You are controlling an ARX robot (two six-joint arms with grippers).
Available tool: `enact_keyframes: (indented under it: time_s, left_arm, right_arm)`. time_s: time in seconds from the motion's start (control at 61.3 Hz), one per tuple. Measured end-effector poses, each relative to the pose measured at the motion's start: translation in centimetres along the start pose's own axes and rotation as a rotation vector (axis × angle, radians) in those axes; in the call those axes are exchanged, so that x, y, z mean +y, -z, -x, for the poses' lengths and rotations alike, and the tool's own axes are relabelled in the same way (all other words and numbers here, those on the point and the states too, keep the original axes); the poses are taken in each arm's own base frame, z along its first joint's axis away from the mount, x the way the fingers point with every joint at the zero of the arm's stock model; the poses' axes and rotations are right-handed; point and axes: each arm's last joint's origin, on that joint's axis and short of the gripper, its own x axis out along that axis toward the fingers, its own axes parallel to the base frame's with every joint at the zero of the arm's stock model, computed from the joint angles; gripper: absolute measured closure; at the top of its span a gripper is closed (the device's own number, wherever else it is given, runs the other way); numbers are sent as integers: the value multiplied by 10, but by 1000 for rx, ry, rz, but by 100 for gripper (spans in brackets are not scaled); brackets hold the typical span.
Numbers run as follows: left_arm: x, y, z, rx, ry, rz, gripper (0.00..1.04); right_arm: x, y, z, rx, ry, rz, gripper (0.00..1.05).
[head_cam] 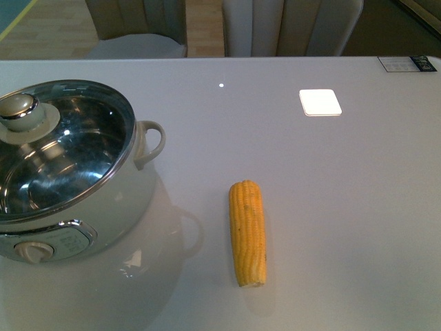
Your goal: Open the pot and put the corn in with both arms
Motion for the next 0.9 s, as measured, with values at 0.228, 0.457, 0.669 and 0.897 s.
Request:
enact_keyframes:
  time_s: [0.228,0.457,0.669,0.897]
  left_arm:
    - [0,0,0,0,0,0,7]
    - [0,0,0,0,0,0,7]
    - [0,0,0,1,0,0,7]
    - [-7,-6,-10,538,-109,177,7]
  right_arm:
    - [0,0,0,0,0,0,9]
    - [0,0,0,0,0,0,9]
    - [0,0,0,0,0,0,9]
    - [0,0,0,0,0,0,9]
